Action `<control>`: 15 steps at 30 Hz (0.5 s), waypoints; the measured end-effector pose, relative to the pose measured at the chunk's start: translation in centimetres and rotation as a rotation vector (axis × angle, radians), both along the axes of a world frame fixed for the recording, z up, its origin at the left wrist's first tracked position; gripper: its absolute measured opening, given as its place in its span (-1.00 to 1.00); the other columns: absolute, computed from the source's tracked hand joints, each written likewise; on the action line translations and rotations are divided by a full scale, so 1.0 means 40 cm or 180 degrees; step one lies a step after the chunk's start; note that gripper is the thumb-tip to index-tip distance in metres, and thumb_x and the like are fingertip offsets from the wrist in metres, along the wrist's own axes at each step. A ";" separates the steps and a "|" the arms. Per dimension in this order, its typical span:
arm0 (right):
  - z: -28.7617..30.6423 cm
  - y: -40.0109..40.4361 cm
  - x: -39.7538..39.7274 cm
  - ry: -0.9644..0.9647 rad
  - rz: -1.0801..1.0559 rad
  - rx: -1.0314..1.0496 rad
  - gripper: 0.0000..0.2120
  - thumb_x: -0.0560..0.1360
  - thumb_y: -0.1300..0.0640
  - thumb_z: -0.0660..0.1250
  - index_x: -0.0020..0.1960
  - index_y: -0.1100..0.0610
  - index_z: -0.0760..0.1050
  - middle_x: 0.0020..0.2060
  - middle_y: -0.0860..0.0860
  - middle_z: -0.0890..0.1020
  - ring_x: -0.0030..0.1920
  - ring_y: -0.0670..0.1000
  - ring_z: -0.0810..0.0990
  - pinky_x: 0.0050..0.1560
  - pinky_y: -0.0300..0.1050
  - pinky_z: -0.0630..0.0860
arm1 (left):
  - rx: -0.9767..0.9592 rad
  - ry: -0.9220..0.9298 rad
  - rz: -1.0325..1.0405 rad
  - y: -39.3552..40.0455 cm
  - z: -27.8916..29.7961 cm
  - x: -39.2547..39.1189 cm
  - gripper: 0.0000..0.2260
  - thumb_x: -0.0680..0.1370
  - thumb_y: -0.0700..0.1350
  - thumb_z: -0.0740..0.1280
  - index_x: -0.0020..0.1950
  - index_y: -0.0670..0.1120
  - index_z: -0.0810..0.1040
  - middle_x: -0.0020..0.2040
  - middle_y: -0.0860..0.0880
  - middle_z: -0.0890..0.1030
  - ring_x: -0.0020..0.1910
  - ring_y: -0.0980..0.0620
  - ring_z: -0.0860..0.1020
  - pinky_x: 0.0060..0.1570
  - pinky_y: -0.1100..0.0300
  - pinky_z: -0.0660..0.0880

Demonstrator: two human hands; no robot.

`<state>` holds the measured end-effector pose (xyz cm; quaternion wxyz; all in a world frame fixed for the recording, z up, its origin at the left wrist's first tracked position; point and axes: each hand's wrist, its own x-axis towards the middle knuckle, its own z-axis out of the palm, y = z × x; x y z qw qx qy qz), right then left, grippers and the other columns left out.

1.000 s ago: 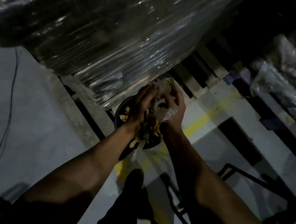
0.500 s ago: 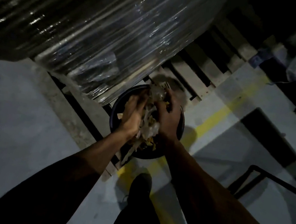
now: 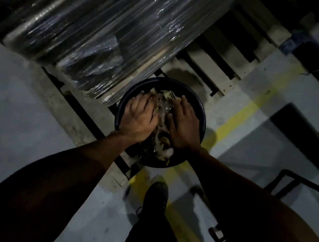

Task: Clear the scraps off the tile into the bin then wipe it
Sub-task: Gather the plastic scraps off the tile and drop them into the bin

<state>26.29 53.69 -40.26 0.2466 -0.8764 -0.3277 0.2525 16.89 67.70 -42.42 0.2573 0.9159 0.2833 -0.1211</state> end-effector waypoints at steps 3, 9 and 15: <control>0.002 -0.009 0.016 0.0071 0.0306 -0.0446 -0.44 0.60 -0.09 0.09 0.54 0.08 0.16 0.56 0.21 0.07 0.45 0.29 0.27 0.31 0.14 0.30 | 0.0243 0.0188 -0.0121 -0.013 0.037 -0.005 -0.41 0.57 0.20 0.08 0.55 0.01 0.10 0.56 -0.01 0.16 0.55 -0.01 0.07 0.43 -0.19 0.12; 0.082 -0.011 0.038 0.0342 -0.0021 -0.0295 -0.49 0.60 -0.08 0.07 0.48 0.12 0.26 0.53 0.20 0.16 0.43 0.29 0.32 0.32 0.16 0.40 | 0.0093 0.0214 -0.0135 -0.035 0.139 -0.005 -0.38 0.62 0.12 0.15 0.59 -0.01 -0.04 0.60 -0.02 0.00 0.56 -0.03 0.04 0.44 -0.09 0.04; 0.237 -0.061 0.025 0.0575 -0.0311 -0.0211 -0.54 0.64 -0.07 0.01 0.41 0.15 0.36 0.35 0.19 0.45 0.29 0.23 0.46 0.22 0.09 0.44 | 0.0133 0.0209 -0.0203 -0.056 0.253 -0.007 -0.43 0.63 0.08 0.14 0.59 -0.01 0.03 0.60 -0.08 0.02 0.54 -0.09 0.08 0.44 -0.06 0.08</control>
